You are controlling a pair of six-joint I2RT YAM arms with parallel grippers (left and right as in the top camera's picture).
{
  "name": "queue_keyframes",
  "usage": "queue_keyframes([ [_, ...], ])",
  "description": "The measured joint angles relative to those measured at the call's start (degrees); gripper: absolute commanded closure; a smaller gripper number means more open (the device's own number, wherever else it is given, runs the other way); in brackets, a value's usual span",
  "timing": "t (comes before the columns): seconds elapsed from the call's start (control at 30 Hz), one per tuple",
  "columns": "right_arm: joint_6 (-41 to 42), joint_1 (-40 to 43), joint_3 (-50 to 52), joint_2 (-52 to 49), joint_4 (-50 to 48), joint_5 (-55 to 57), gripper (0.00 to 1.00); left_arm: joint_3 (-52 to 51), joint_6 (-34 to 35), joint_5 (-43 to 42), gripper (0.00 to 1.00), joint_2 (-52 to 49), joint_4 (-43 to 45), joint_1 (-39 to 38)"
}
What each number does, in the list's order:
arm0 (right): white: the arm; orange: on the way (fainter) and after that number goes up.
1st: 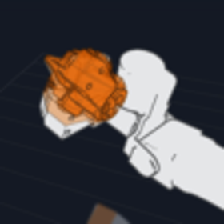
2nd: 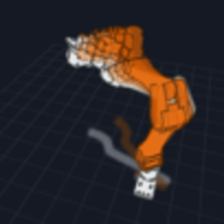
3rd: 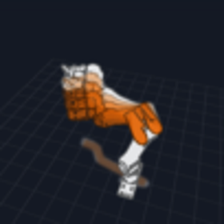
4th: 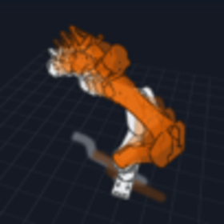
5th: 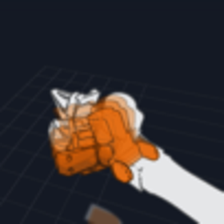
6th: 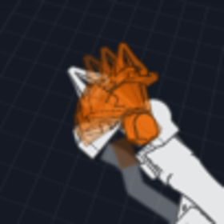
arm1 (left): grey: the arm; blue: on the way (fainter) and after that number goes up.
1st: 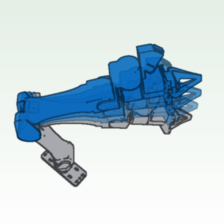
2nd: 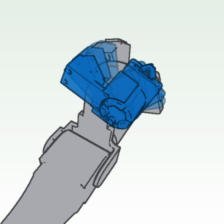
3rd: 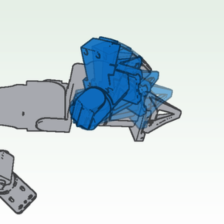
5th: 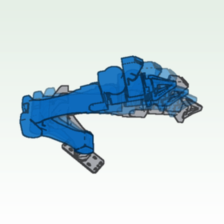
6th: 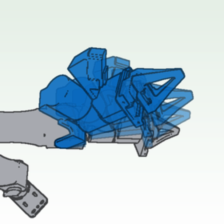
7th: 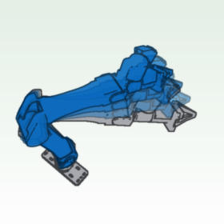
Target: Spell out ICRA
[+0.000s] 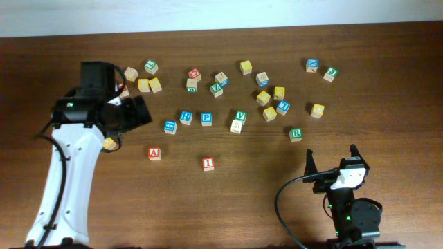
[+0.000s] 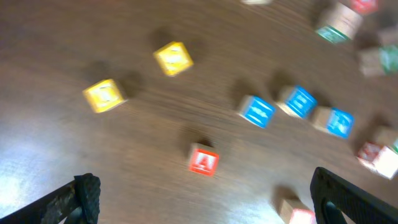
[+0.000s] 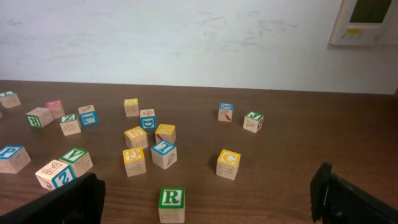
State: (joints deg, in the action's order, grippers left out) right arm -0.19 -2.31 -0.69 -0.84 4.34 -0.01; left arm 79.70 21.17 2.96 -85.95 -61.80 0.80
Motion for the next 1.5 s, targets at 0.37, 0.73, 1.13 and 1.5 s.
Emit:
queue_keyframes([
  [0.37,0.50,0.02,0.00,0.00,-0.15,-1.20,0.02,0.00,8.98,2.82,0.01,0.00,-6.99,10.91],
  [0.73,22.51,0.00,0.04,0.00,-28.70,-31.04,0.02,-0.02,8.41,-1.40,0.01,-0.55,-7.30,10.91],
  [1.13,4.70,0.00,-42.10,-14.29,13.31,-21.18,0.02,-0.02,8.41,-1.55,0.01,-0.74,-7.56,10.91],
  [1.5,-1.99,0.02,-77.77,-66.58,56.02,-25.16,0.02,-0.09,8.41,-1.66,0.01,-0.83,-6.95,10.86],
])
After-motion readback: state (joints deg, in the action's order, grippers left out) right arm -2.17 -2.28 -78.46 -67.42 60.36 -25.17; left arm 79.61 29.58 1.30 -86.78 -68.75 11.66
